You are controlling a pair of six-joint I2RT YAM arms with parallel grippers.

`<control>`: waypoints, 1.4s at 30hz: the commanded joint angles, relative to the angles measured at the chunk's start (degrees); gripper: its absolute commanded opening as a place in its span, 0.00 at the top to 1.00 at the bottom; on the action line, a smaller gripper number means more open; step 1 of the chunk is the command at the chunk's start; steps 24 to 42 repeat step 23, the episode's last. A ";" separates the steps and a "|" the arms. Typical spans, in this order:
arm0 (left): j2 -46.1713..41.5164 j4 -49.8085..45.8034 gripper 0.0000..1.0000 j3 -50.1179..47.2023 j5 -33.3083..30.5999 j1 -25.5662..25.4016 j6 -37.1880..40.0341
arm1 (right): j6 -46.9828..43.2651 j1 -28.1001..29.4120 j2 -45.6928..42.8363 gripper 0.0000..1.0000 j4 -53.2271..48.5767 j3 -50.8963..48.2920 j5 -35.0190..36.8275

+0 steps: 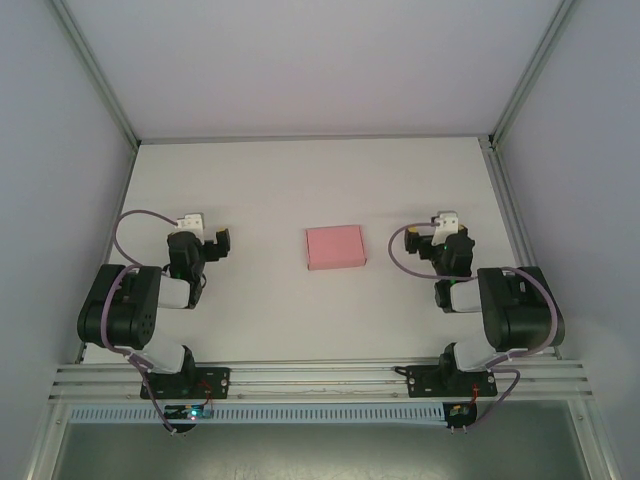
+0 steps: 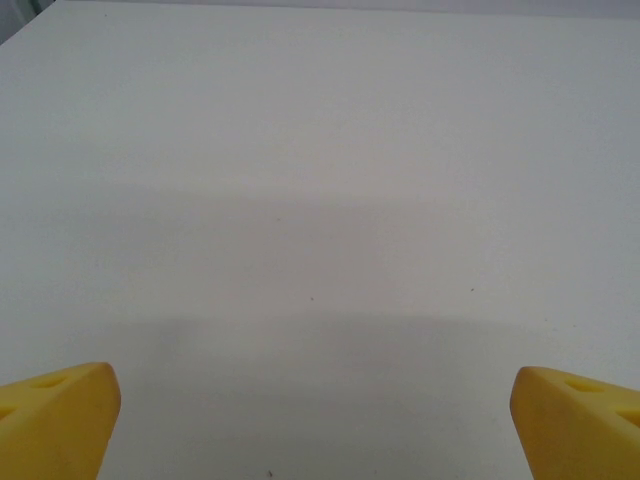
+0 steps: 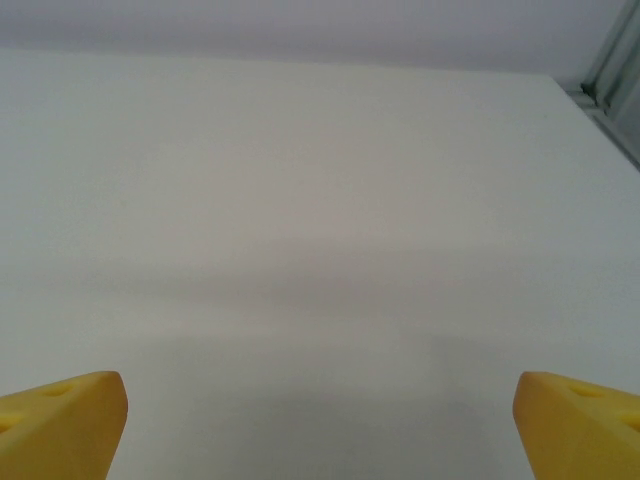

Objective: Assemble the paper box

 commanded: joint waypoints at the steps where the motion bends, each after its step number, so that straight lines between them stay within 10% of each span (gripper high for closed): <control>1: -0.59 -1.89 0.00 3.26 1.55 0.94 -0.47 | 3.04 -1.21 -0.12 0.02 2.46 2.04 -0.23; 42: -0.24 -1.10 0.00 3.18 1.32 0.81 -0.23 | 1.87 0.17 -0.78 0.02 -0.19 2.68 2.09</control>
